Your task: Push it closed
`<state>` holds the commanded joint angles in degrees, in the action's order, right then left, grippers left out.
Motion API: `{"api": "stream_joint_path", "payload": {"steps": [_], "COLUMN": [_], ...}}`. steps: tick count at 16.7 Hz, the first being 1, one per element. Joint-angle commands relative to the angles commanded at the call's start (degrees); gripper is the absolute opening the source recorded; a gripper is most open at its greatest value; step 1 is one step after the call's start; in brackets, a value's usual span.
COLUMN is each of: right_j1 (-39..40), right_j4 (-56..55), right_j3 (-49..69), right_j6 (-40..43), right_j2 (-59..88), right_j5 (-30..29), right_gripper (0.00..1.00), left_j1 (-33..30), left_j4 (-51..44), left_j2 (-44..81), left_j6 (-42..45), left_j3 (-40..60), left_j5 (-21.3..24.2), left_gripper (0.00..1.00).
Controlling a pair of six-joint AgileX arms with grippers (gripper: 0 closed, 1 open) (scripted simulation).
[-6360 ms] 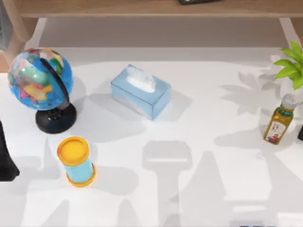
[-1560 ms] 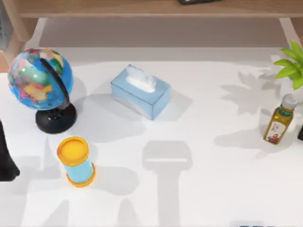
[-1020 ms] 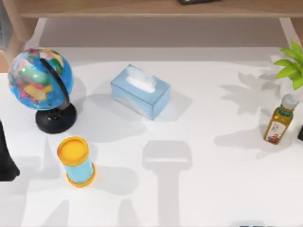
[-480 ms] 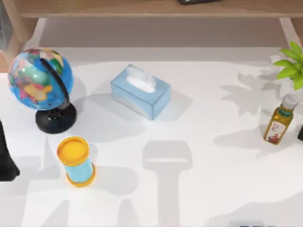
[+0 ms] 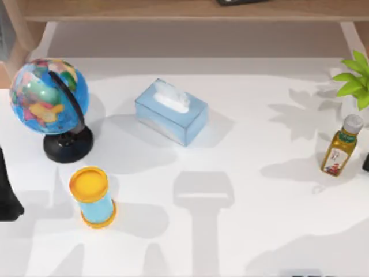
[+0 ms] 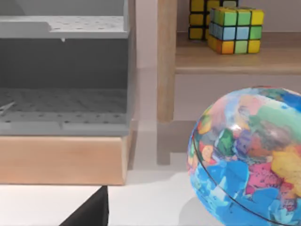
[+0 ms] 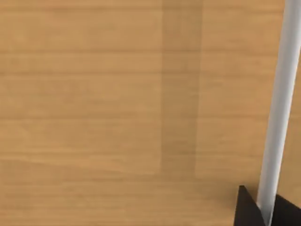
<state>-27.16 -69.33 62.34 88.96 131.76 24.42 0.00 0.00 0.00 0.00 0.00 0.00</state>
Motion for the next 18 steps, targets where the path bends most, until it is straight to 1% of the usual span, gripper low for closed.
{"api": "stream_joint_path", "payload": {"steps": [4,9,18], "right_j1": [1.95,2.26,2.26], "right_j4": [4.82,5.54,5.54], "right_j3": [8.57,9.59,9.59], "right_j6": [-0.04,-0.08,-0.08], "right_j2": [3.68,4.17,4.17], "right_j5": [-1.96,-2.27,-2.27], "right_gripper": [0.0,0.0,0.68], "left_j1": [0.0,0.0,0.0], "left_j4": [0.0,0.0,0.0], "left_j2": [0.0,0.0,0.0], "left_j6": [0.0,0.0,0.0], "left_j3": [0.0,0.0,0.0], "left_j5": [0.0,0.0,0.0], "left_gripper": [1.0,1.0,1.0]}}
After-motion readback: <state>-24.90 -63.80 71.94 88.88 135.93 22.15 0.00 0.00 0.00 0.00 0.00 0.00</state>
